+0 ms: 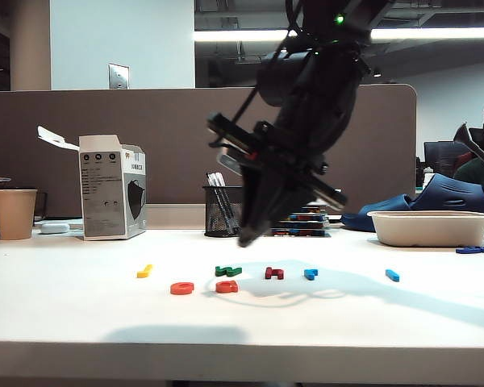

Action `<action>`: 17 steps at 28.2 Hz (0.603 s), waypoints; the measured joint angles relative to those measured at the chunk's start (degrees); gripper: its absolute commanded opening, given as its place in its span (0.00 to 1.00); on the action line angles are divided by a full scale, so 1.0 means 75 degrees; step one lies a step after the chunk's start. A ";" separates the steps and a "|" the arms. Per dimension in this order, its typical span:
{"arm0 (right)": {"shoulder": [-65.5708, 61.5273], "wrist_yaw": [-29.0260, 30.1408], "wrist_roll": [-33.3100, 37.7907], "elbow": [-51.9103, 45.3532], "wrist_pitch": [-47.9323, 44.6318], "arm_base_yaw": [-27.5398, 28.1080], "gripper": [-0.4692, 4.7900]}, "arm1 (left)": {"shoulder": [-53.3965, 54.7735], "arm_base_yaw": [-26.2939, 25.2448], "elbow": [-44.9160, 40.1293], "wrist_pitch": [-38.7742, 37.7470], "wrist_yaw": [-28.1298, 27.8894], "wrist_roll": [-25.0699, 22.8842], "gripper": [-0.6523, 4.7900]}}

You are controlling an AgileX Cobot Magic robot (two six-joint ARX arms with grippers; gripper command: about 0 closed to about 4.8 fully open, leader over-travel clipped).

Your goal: Select the appropriate letters from the row of letter magnets placed on the table to arrange into the word "car".

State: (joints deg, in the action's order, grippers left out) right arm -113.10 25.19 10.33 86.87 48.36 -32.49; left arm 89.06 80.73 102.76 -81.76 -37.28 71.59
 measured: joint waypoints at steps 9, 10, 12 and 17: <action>0.0000 -0.2326 0.1113 0.0003 0.0210 0.0163 0.27 | 0.0000 0.0000 0.0000 0.0000 0.0000 0.0000 0.11; 0.0000 -0.2506 0.1227 0.0003 0.0189 0.0160 0.27 | 0.0000 0.0000 0.0000 0.0000 0.0000 0.0000 0.11; 0.0000 -0.2824 0.1413 0.0006 0.0105 0.0160 0.28 | 0.0000 0.0000 0.0000 0.0000 0.0000 0.0000 0.11; -0.0012 -0.3366 0.1693 0.0017 0.0026 0.0160 0.27 | 0.0000 0.0000 0.0000 0.0000 0.0000 0.0000 0.11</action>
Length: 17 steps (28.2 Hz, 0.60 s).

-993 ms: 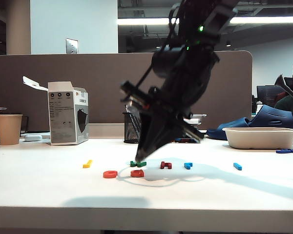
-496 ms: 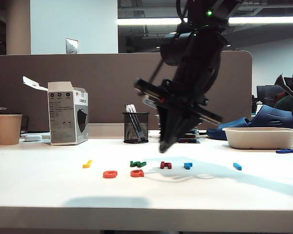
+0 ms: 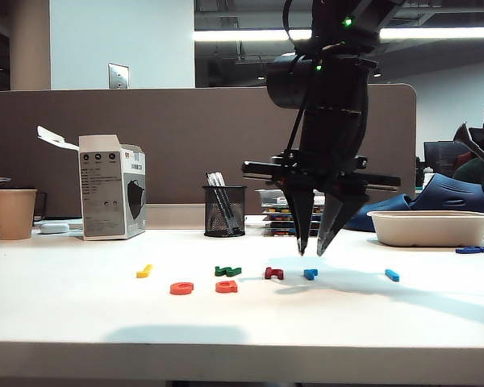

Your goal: Select the appropriate letters from the row of letter magnets placed on the table to arrange into the word "car".

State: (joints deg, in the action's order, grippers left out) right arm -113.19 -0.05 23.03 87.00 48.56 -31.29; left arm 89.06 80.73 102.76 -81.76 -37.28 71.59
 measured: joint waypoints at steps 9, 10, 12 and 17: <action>-0.0478 0.0015 0.0154 0.0061 -0.0032 -0.0044 0.27 | 0.0000 0.0000 0.0000 0.0000 0.0000 0.0000 0.11; -0.0478 0.0017 0.0154 0.0061 -0.0032 -0.0044 0.26 | 0.0000 0.0000 0.0000 0.0000 0.0000 0.0000 0.11; -0.0478 0.0012 0.0160 0.0061 -0.0017 -0.0044 0.15 | 0.0000 0.0000 0.0000 0.0000 0.0000 0.0000 0.11; -0.0481 -0.0038 0.0163 0.0061 0.0026 -0.0041 0.07 | 0.0000 0.0000 0.0000 0.0000 0.0000 0.0000 0.11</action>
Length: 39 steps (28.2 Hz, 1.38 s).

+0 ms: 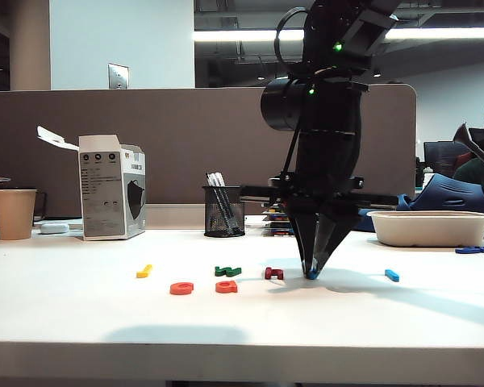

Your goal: Select the appropriate letters from the row of letter magnets placed on the table to arrange into the word "car".

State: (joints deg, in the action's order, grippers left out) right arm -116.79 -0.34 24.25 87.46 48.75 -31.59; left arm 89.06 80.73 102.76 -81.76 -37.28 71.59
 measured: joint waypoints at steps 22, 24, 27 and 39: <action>0.1227 0.0052 0.0871 -0.0050 0.0487 -0.0632 0.07 | 0.0000 0.0000 0.0000 0.0000 0.0000 0.0000 0.11; 0.1227 0.0055 0.0979 -0.0061 0.0466 -0.0889 0.07 | 0.0000 0.0000 0.0000 0.0000 0.0000 0.0000 0.11; 0.1239 0.0073 0.1174 -0.0277 0.0219 -0.1040 0.07 | 0.0000 0.0000 0.0000 0.0000 0.0000 0.0000 0.11; 0.1227 0.0396 0.1419 -0.1241 -0.0868 -0.1055 0.07 | 0.0000 0.0000 0.0000 0.0000 0.0000 0.0000 0.11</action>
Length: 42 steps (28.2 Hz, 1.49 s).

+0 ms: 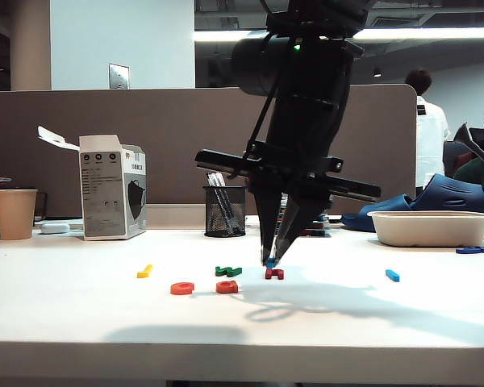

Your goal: Select the appropriate letters from the row of letter magnets placed on the table to arrange into the word "car".

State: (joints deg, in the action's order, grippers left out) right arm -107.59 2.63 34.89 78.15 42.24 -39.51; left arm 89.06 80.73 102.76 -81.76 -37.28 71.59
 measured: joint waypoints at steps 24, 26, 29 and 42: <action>-0.0542 0.0632 -0.0644 0.0015 0.0058 0.0009 0.07 | 0.0000 0.0000 0.0000 0.0000 0.0000 0.0000 0.11; -0.0542 0.0647 -0.0749 0.0015 0.0061 0.0017 0.07 | 0.0000 0.0000 0.0000 0.0000 0.0000 0.0000 0.11; -0.0542 0.0662 -0.1020 0.0015 0.0090 0.0017 0.07 | 0.0000 0.0000 0.0000 0.0000 0.0000 0.0000 0.11; -0.0542 0.0734 -0.1239 0.0015 0.0128 0.0105 0.07 | 0.0000 0.0000 0.0000 0.0000 0.0000 0.0000 0.11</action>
State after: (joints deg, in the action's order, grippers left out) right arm -111.66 8.14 25.61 78.26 43.20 -38.72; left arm 89.06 80.73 102.76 -81.76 -37.28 71.59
